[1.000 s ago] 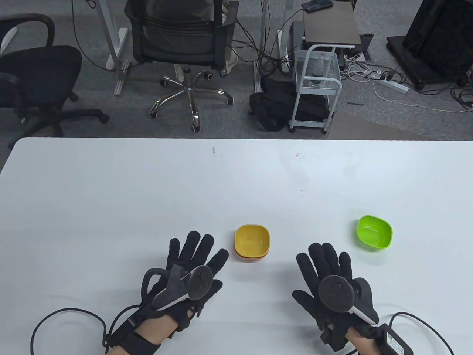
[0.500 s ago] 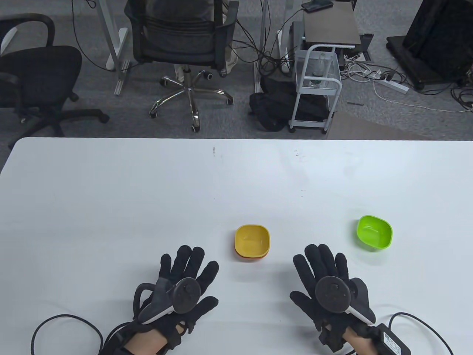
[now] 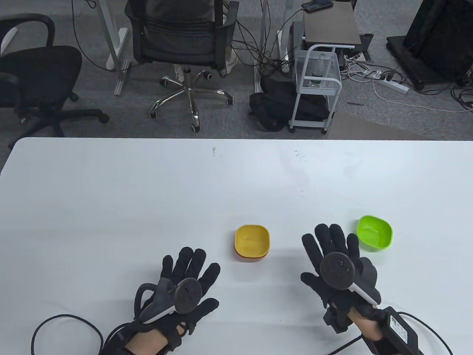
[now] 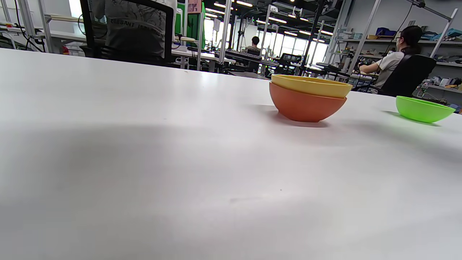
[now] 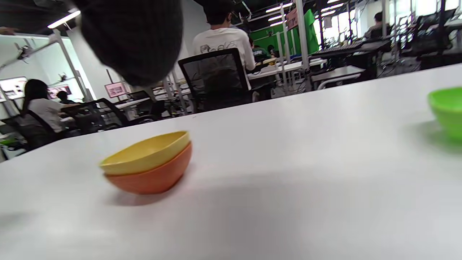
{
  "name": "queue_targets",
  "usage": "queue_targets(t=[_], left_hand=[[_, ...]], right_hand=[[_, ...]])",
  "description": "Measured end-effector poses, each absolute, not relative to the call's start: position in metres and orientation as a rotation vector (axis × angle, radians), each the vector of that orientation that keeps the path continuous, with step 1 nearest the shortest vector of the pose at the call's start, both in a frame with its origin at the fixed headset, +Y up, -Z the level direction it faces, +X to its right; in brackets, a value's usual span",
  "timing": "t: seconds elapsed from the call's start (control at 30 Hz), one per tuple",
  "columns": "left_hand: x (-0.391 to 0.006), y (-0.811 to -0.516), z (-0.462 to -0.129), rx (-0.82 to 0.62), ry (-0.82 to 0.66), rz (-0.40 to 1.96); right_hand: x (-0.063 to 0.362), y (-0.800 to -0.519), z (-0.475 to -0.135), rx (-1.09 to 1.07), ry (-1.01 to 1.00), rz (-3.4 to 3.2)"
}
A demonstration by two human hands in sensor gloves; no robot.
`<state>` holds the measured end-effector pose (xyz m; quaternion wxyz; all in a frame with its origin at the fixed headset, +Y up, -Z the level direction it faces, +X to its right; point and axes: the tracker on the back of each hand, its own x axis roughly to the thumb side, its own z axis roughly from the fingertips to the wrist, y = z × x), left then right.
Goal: Nest small dish into small dish
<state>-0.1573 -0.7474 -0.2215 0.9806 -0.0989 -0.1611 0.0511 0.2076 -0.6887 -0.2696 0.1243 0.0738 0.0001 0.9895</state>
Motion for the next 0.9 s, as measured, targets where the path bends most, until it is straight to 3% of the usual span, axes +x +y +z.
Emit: queue_targets(t=[0.13, 0.2, 0.37, 0.47, 0.63, 0.9], left_hand=[[-0.156, -0.748, -0.222, -0.191, -0.322, 0.092], [-0.155, -0.748, -0.222, -0.185, -0.319, 0.077], [-0.154, -0.748, -0.221, -0.182, -0.322, 0.079], [-0.153, -0.748, -0.22, -0.187, -0.33, 0.088], [-0.151, -0.748, -0.219, -0.186, -0.338, 0.087], [-0.154, -0.748, -0.22, -0.191, -0.325, 0.09]], right_hand=[[0.25, -0.673, -0.308, -0.099, -0.122, 2.893], [0.28, -0.679, -0.323, -0.282, -0.129, 2.781], [0.362, -0.745, -0.345, -0.604, 0.189, 2.551], [0.387, -0.775, -0.345, -0.72, 0.335, 2.506], [0.399, -0.79, -0.347, -0.823, 0.392, 2.448], [0.397, -0.791, -0.349, -0.807, 0.346, 2.449]])
